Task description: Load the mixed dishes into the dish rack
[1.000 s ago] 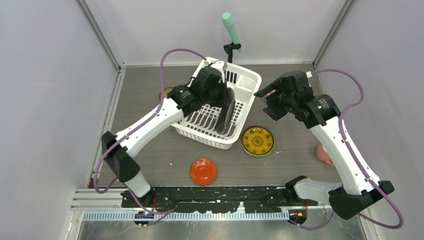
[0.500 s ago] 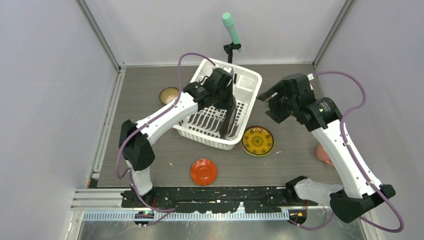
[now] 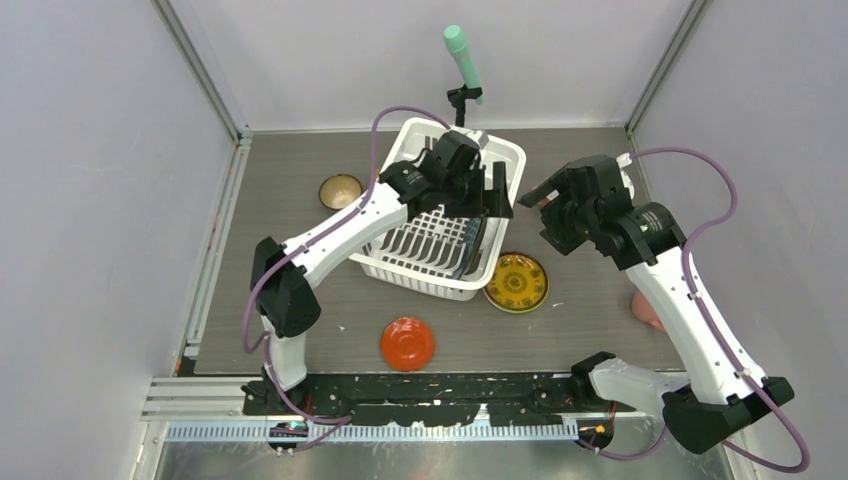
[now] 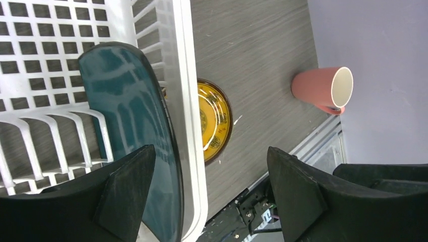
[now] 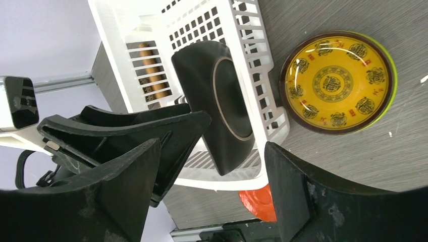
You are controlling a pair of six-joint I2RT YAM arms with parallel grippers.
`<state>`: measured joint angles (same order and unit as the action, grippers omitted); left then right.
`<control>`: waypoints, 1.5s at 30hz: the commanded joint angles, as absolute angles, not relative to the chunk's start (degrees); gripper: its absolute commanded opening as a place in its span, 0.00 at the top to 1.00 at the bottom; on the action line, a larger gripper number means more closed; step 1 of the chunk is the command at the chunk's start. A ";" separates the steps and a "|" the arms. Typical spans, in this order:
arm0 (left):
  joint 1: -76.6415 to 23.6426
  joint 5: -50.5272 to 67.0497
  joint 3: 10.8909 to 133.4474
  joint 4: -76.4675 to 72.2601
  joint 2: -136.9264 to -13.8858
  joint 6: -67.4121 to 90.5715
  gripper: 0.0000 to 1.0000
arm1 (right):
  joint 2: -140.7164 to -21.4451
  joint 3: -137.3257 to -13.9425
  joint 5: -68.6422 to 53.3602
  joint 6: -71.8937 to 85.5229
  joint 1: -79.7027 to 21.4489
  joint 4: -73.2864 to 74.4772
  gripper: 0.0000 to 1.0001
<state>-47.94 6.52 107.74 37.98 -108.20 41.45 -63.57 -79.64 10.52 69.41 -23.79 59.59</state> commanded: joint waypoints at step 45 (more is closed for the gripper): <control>-23.29 -3.99 73.97 35.94 -78.34 26.84 0.38 | -62.10 -54.54 -7.13 48.89 -23.29 36.00 0.23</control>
